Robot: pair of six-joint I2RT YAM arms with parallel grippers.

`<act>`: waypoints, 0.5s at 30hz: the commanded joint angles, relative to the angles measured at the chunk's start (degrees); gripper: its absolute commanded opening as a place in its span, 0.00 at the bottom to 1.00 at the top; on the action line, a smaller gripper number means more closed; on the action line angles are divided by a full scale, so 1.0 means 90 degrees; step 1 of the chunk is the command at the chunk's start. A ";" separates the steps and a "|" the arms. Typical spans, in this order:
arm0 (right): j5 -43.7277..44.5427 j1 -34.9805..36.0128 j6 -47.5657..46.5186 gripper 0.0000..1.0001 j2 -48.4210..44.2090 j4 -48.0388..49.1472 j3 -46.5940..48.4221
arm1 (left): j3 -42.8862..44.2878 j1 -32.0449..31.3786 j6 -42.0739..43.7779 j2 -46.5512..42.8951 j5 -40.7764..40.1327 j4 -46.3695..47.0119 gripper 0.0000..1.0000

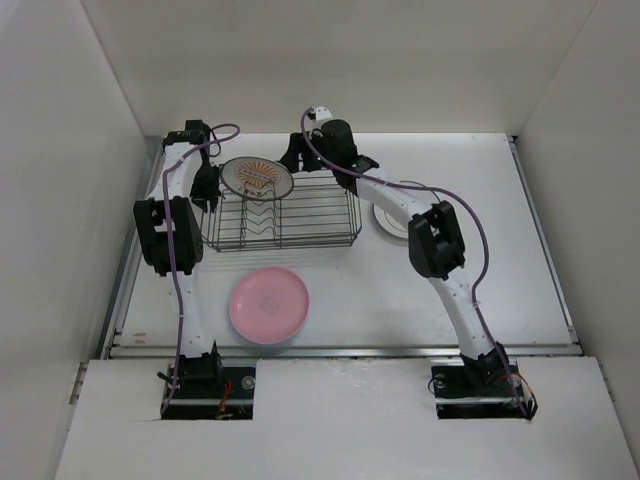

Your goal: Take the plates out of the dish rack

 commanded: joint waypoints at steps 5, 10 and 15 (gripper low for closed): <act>-0.0593 0.0048 -0.0077 0.79 -0.1468 0.0610 -0.1038 | 0.0168 0.0045 0.0107 0.0224 -0.0305 -0.0019 0.00; -0.0808 0.0048 -0.0417 0.79 -0.1695 0.0611 -0.1499 | 0.0227 0.0045 0.0107 0.0283 -0.0246 -0.0077 0.00; -0.0605 0.0252 -0.1052 0.80 -0.1803 0.0329 -0.1542 | 0.0227 0.0045 0.0107 0.0341 -0.0246 -0.0077 0.00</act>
